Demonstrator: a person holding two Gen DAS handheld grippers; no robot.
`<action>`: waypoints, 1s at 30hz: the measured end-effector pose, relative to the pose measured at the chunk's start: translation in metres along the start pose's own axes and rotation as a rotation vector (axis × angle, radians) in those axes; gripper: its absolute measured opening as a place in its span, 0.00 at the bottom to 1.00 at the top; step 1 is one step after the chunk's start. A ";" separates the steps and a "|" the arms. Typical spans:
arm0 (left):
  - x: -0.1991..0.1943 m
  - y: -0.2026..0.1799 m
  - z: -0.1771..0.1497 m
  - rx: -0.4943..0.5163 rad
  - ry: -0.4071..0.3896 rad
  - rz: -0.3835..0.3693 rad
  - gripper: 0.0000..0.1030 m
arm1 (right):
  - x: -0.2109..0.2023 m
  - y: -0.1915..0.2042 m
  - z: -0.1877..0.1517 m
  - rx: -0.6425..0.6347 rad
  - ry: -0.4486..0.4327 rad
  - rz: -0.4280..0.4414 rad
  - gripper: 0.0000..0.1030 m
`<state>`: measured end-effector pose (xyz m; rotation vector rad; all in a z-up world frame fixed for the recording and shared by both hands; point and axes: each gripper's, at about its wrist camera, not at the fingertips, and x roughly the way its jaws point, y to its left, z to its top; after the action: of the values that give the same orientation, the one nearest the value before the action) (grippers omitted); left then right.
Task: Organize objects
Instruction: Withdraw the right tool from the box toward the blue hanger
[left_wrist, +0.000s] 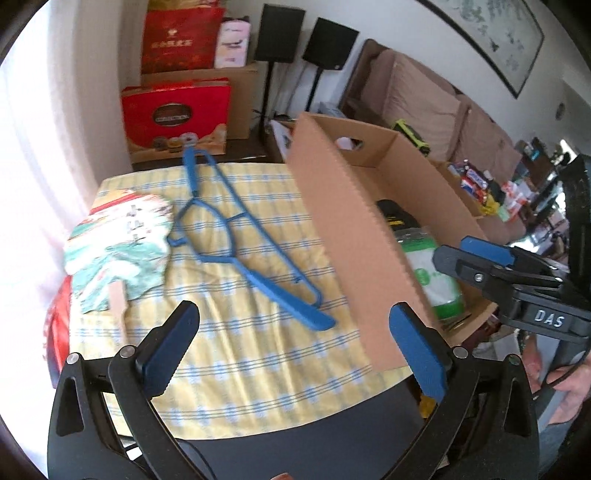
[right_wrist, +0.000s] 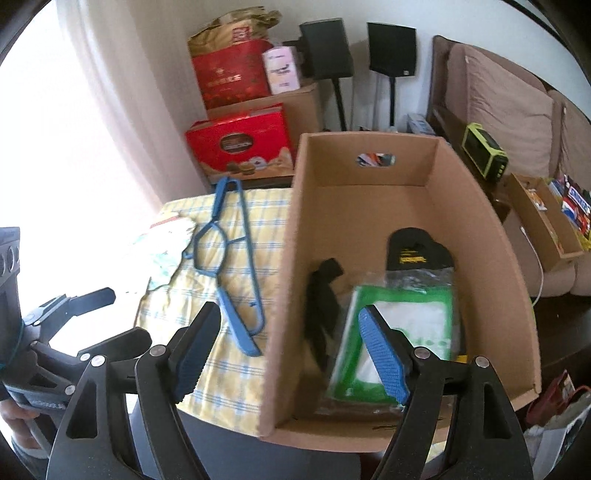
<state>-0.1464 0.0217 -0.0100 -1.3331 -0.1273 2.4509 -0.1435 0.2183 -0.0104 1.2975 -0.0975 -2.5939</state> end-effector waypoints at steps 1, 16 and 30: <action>-0.001 0.004 -0.001 -0.004 -0.002 0.011 1.00 | 0.001 0.004 0.000 -0.004 0.001 0.007 0.77; 0.004 0.084 -0.021 -0.181 -0.008 0.090 1.00 | 0.032 0.062 -0.005 -0.097 0.040 0.036 0.77; -0.002 0.120 -0.030 -0.213 -0.020 0.137 1.00 | 0.062 0.087 -0.005 -0.085 0.079 0.072 1.00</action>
<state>-0.1514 -0.0935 -0.0539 -1.4486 -0.3207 2.6263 -0.1594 0.1187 -0.0478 1.3392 -0.0201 -2.4557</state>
